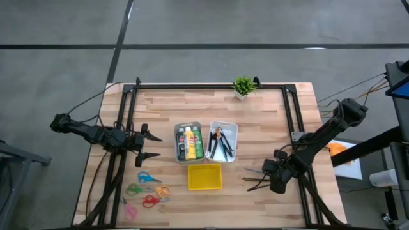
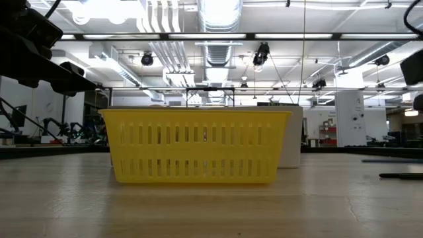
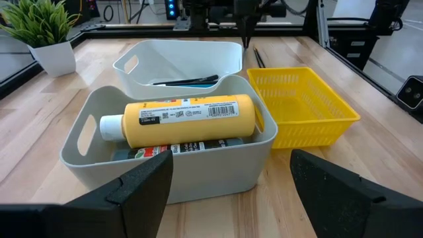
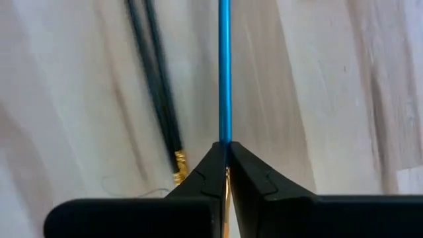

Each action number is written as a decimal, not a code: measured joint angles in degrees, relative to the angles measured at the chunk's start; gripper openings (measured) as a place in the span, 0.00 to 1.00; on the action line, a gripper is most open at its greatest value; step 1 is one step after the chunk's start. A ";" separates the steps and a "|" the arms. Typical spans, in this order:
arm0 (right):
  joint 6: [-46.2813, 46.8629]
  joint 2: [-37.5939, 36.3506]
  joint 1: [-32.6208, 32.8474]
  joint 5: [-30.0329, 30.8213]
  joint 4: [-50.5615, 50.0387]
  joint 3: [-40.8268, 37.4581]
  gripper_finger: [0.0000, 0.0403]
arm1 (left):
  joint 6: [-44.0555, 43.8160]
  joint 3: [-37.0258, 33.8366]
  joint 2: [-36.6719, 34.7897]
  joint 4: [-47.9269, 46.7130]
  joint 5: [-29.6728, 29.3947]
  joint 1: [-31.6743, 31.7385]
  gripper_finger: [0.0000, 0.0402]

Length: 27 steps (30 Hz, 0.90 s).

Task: Pick & Place Paint Supplies
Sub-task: Put the gold paint brush into the white bin

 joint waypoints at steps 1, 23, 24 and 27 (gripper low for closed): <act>0.00 -0.66 0.00 0.06 -0.56 0.34 0.02 | 0.00 0.00 0.00 0.00 0.00 0.00 0.76; 13.99 -28.54 -4.70 18.18 -3.13 2.34 0.02 | 0.00 -0.01 0.00 0.00 0.00 0.00 0.76; 14.86 -29.63 -6.10 18.37 -3.04 2.34 0.02 | 0.00 0.00 0.00 0.00 0.00 0.00 0.76; 15.16 -32.12 -10.92 18.38 -1.82 2.34 0.02 | 0.00 -0.01 0.00 0.00 0.00 0.00 0.76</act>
